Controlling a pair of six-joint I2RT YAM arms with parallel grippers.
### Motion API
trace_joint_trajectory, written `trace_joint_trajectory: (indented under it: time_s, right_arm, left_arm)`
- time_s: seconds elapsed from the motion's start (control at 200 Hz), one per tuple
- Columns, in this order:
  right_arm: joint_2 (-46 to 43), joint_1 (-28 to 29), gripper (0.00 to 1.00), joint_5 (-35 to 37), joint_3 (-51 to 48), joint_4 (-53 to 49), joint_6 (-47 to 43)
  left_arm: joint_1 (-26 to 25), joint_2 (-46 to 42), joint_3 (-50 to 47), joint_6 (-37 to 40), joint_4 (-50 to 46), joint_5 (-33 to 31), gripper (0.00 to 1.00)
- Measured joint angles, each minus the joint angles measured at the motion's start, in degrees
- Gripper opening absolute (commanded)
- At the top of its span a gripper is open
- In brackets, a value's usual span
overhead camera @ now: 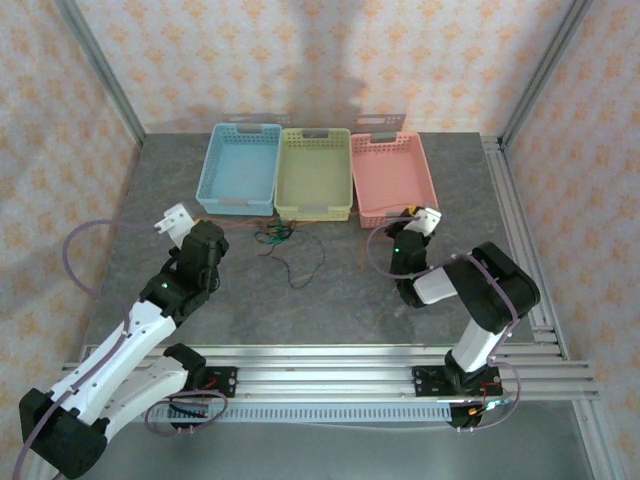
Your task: Untangle the cables
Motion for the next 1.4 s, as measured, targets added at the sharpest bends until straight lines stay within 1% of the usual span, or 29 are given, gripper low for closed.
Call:
trace_joint_trajectory:
  time_s: [0.21, 0.32, 0.455, 0.59, 0.711, 0.986, 1.056, 1.131, 1.281, 1.396]
  right_arm:
    - [-0.5, -0.79, 0.0, 4.55, 0.0, -2.03, 0.66]
    - [-0.87, -0.9, 0.0, 5.84, -0.04, -2.29, 0.87]
    - [-0.92, -1.16, 0.0, 5.62, -0.52, -1.7, 1.29]
    - [-0.92, -1.2, 0.0, 2.6, -2.01, 1.22, 1.25]
    - [-0.9, -1.2, 0.0, -1.53, -2.84, 4.55, 1.03]
    - [-1.77, -0.76, 0.0, -10.54, -2.84, 6.64, -0.44]
    - [-3.67, 0.24, 0.0, -12.63, -2.82, 6.47, -1.31]
    - [-7.85, 2.19, 0.0, -14.84, -2.47, 4.9, -2.64]
    - [-20.2, 6.56, 0.0, -19.26, 2.58, -4.92, -5.46]
    - [-26.45, 7.08, 0.0, -22.23, 8.9, -11.89, -5.9]
  left_arm:
    - [0.04, -1.09, -0.13, -1.01, -1.68, -3.96, 0.0]
    - [0.31, -1.18, -0.15, -1.05, -1.84, -4.57, 0.0]
    - [0.39, -0.39, -0.15, -0.96, -1.66, -4.28, 0.0]
    - [0.39, 2.56, -0.15, -0.52, -1.11, -2.6, 0.0]
    - [0.39, 5.53, -0.15, 0.11, -0.52, -0.85, 0.0]
    - [0.39, 7.15, -0.13, 0.96, 1.31, 2.36, 0.0]
    - [0.39, 7.58, -0.13, 1.14, 1.51, 2.84, 0.0]
    - [0.39, 8.02, -0.13, 1.14, 1.64, 3.65, 0.0]
    - [0.39, 8.2, -0.13, 1.14, 1.9, 4.11, 0.0]
    - [0.39, 8.2, -0.13, 1.16, 1.95, 4.68, 0.0]
